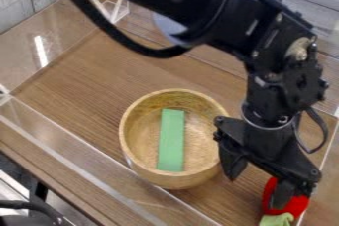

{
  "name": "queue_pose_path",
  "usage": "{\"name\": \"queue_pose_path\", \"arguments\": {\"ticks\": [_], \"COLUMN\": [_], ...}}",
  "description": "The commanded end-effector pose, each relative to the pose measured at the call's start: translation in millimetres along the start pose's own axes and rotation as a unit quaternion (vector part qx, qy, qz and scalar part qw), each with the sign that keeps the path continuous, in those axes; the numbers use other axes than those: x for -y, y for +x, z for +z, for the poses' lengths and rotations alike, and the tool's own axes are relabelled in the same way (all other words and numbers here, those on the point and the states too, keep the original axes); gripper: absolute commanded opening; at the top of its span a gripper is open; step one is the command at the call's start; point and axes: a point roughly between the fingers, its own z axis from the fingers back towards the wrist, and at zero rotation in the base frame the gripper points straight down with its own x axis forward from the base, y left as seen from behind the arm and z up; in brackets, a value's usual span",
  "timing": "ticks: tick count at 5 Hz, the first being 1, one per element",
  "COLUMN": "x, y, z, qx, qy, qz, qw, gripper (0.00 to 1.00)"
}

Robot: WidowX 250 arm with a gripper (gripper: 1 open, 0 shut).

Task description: Move the red object to the left side of the table

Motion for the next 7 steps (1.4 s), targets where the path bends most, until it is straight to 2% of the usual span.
{"name": "queue_pose_path", "arguments": {"ticks": [1, 2, 3, 6, 7], "x": [3, 3, -2, -21, -10], "y": [-4.8, -11.7, -13.0, -9.3, -7.2], "z": [1.5, 7.6, 18.1, 50.1, 57.7], "qx": [0.005, 0.006, 0.014, 0.046, 0.055], "qy": [-0.006, -0.007, -0.007, -0.009, -0.006], "qz": [-0.023, -0.039, -0.036, -0.029, -0.016], "qw": [0.9997, 0.9992, 0.9992, 0.9985, 0.9984], "gripper": [0.0, 0.0, 0.0, 0.0, 0.0]}}
